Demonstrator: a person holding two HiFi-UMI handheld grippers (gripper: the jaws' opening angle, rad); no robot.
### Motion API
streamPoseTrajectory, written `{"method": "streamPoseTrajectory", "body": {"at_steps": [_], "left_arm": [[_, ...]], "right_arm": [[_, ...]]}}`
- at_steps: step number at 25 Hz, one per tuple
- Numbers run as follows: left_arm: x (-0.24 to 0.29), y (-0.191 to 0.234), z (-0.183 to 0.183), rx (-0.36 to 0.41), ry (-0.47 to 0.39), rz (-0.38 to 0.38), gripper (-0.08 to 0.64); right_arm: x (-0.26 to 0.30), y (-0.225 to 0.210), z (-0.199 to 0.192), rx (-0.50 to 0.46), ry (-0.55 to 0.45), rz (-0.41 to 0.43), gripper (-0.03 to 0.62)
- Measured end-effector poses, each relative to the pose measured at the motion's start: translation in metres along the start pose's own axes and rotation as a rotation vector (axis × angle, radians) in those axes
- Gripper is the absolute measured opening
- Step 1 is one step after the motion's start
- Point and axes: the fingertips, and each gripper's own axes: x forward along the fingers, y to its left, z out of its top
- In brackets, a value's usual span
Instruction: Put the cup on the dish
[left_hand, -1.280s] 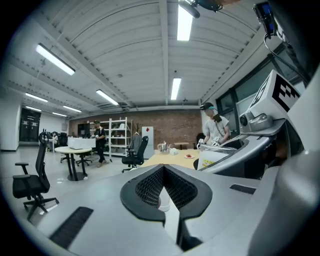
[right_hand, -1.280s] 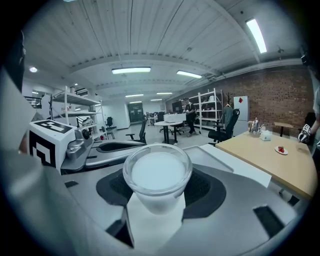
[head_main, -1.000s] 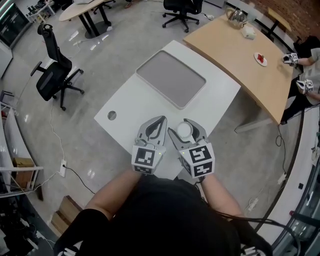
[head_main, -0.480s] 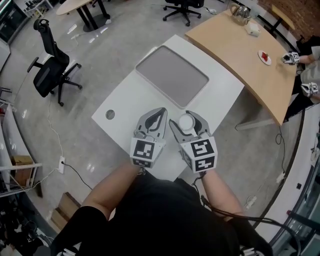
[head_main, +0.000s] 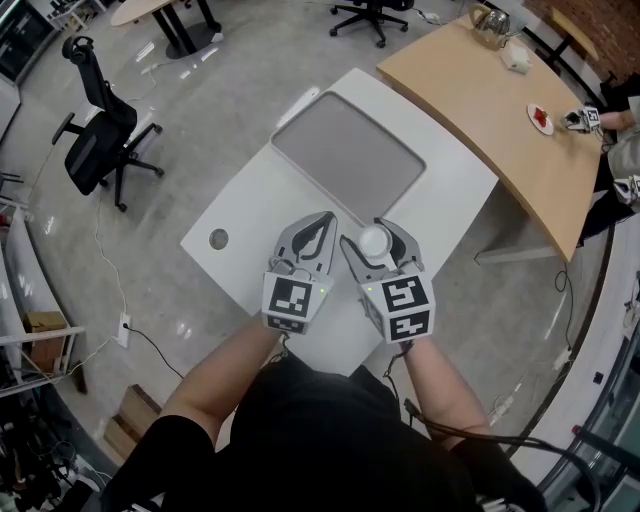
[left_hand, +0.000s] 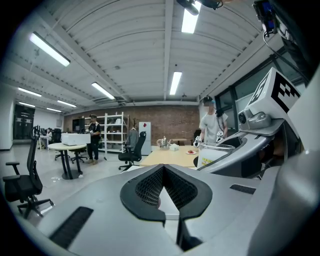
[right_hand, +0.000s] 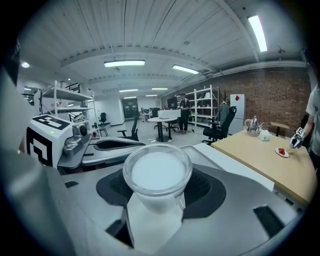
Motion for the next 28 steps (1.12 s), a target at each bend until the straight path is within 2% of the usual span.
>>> {"method": "streamPoseTrajectory", "body": {"at_steps": [11, 28], "left_arm": [[0.045, 0.025, -0.015, -0.054, 0.021, 0.004, 0.005], [0.129, 0.076, -0.054, -0.026, 0.049, 0.013, 0.005]], "right_arm": [[0.051, -0.031, -0.004, -0.002, 0.024, -0.020, 0.239], [0.148, -0.098, -0.014, -0.006, 0.053, -0.081, 0.239]]}}
